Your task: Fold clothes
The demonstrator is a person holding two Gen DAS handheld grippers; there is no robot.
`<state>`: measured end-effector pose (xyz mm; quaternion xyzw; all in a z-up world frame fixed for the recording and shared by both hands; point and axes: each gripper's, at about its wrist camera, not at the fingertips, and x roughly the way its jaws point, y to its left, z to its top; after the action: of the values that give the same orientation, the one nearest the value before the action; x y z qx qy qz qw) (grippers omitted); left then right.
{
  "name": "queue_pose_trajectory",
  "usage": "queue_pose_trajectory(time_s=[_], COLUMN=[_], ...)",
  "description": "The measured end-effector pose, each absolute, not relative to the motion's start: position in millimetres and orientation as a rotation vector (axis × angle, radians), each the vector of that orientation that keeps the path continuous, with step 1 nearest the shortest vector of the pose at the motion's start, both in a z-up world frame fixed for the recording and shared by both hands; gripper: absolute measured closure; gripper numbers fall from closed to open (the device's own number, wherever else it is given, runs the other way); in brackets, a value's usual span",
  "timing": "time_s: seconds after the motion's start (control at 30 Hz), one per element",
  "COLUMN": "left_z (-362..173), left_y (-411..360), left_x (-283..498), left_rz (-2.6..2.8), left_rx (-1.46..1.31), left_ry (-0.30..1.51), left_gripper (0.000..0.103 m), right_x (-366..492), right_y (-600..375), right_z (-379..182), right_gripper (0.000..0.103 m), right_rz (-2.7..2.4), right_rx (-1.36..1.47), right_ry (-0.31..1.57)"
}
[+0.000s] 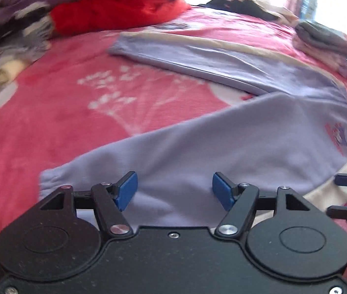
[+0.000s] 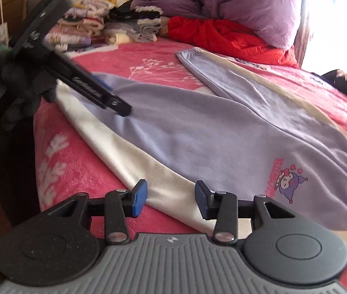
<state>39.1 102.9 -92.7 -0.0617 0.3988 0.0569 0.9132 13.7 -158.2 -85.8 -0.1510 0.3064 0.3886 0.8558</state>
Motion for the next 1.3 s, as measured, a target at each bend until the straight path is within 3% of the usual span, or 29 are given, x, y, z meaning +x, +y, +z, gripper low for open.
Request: queue_pose_trajectory(time_s=[0.17,0.27,0.43,0.63,0.8,0.87,0.93,1.2,1.27,1.3], left_z=[-69,-47,-23,-67,-101,-104,-110,-130,-131,-131], left_y=[146,151,116,86,83,86,85,75,76,77], left_x=[20,7,-20,-63,-73,-71,-67,-59,-56,-55], left_rz=[0.191,0.135,0.019,-0.096,-0.166,-0.173,-0.173,-0.155,-0.131,-0.117], left_rx=[-0.313,-0.276,0.251,0.907,1.109,1.103,1.124,1.237,1.242,1.234], left_ry=[0.797,0.782,0.728,0.720,0.779,0.785,0.798,0.813,0.817,0.815], left_gripper=[0.034,0.034,0.033,0.033,0.036,0.042,0.055,0.063,0.081,0.085], right_x=[31,40,45,40,35,32,29,21,19,18], right_y=[-192,-216,-243,-273,-285,-281,-282,-278,-274,-272], right_z=[-79,-78,-78,-71,-64,-61,-57,-69,-76,-80], right_gripper=[0.057,0.056,0.056,0.055,0.054,0.054,0.054,0.054,0.054,0.054], right_rz=[0.657,0.548,0.390,0.285,0.235,0.234,0.237,0.167,0.147,0.138], right_rx=[-0.176,-0.091,-0.093,-0.049,-0.111,-0.190,-0.198,-0.427,-0.546,-0.610], right_ry=[0.649,0.642,0.604,0.568,0.507,0.477,0.463,0.491,0.492,0.491])
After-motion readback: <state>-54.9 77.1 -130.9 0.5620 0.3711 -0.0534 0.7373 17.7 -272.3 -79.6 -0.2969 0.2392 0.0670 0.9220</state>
